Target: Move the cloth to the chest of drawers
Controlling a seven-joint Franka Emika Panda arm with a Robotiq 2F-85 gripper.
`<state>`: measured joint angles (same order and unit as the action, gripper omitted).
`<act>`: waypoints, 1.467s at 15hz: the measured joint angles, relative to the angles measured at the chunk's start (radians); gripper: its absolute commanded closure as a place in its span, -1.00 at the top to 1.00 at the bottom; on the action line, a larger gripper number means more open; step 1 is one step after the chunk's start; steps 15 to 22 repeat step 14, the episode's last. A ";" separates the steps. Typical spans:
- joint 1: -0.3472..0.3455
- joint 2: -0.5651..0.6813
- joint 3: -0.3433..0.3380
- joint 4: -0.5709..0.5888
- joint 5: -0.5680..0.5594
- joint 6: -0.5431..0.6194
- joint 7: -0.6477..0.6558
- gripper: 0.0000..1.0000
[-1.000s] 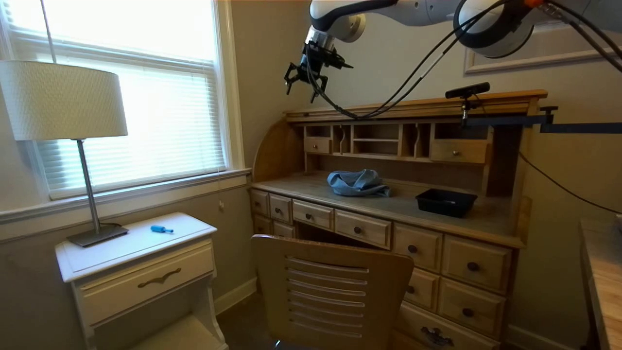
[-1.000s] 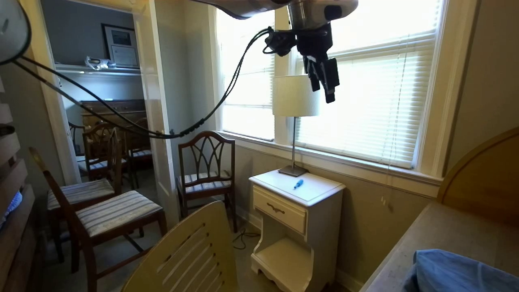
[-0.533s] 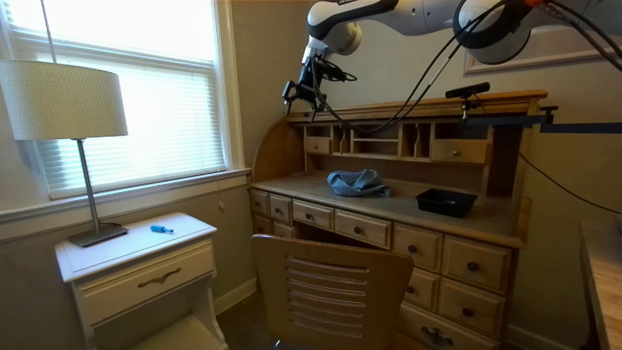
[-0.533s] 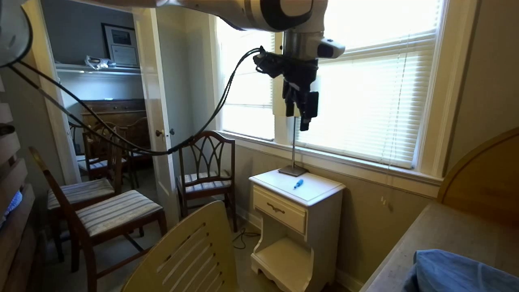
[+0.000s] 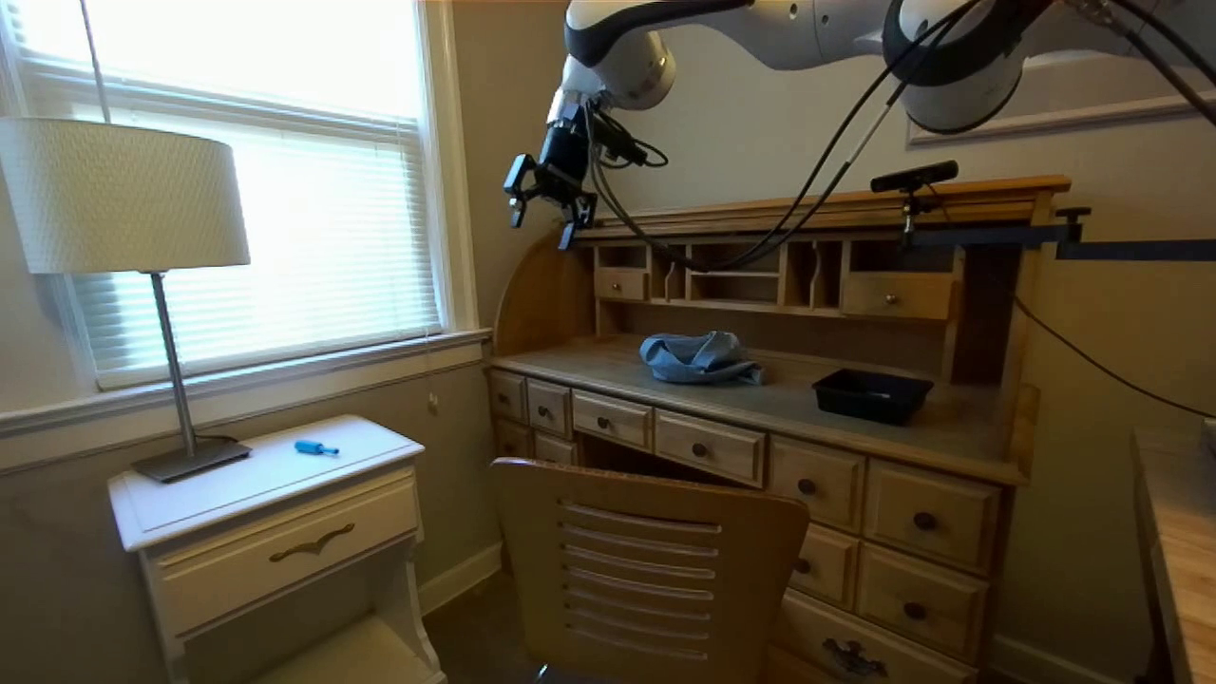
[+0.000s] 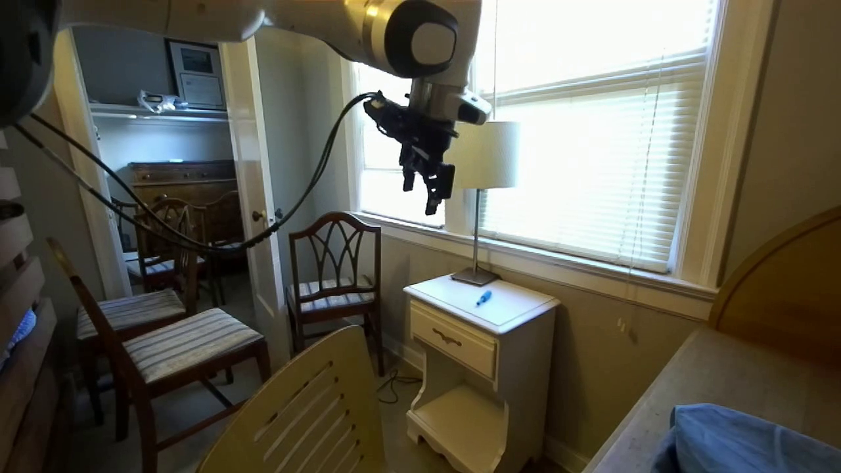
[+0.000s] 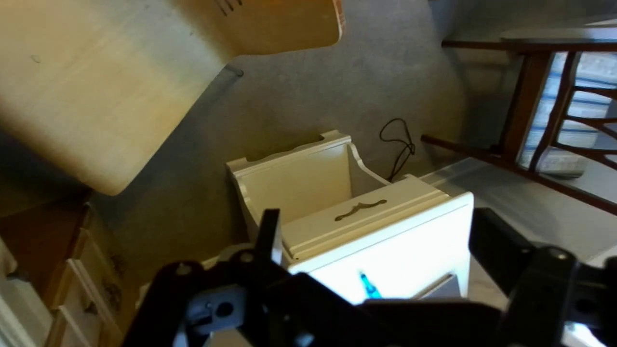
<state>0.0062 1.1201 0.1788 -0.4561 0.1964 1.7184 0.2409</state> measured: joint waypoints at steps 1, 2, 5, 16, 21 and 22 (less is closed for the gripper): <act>0.020 0.015 0.006 0.001 0.002 0.064 0.000 1.00; 0.044 0.033 0.008 0.001 0.004 0.143 0.001 1.00; 0.127 0.091 0.009 0.001 0.004 0.351 0.007 1.00; 0.229 0.155 -0.009 0.001 0.001 0.547 0.097 1.00; 0.229 0.155 -0.009 0.001 0.001 0.547 0.097 1.00; 0.229 0.155 -0.009 0.001 0.001 0.547 0.097 1.00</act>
